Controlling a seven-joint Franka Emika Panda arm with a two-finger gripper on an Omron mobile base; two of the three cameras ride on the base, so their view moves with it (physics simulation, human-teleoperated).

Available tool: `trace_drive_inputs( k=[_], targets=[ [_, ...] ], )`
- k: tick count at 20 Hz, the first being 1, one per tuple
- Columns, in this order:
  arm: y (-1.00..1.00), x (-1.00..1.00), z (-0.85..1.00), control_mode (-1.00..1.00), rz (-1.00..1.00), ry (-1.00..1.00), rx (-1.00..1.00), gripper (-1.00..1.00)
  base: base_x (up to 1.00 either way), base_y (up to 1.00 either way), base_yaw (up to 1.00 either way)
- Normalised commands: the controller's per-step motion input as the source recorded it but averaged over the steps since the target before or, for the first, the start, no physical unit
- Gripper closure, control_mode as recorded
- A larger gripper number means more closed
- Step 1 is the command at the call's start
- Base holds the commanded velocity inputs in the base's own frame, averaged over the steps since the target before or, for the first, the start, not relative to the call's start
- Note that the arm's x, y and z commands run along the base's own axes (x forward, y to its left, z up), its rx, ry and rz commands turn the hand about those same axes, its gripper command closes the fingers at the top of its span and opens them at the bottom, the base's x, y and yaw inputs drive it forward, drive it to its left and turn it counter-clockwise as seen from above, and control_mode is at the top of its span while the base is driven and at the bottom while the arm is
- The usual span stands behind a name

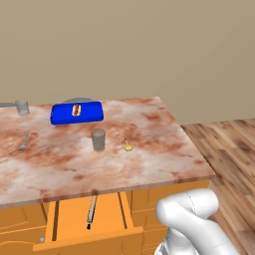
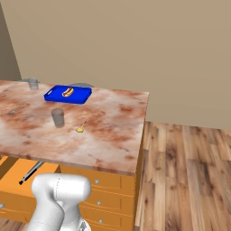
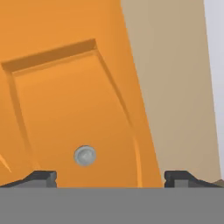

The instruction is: Take the tongs from the drawer on the left and place them on the dining counter next to the tray containing the hot dog.

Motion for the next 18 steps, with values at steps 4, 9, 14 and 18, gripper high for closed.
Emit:
trace_drive_inputs(
  k=[4,9,14,18],
  targets=[
    [-0.29,-0.23,0.3,-1.0,0.0,0.02,0.17,-1.0,0.0,0.0,0.0],
    [-0.26,0.0,0.05,-1.0,0.0,0.01,0.18,-1.0,0.0,0.0,0.0],
    [-0.16,-0.01,0.47,-1.0,0.0,0.0,0.19,-1.0,0.0,0.0,0.0],
    [-0.08,-0.01,0.73,-1.0,0.0,0.04,0.15,-1.0,0.0,0.0,0.0]
  ],
)
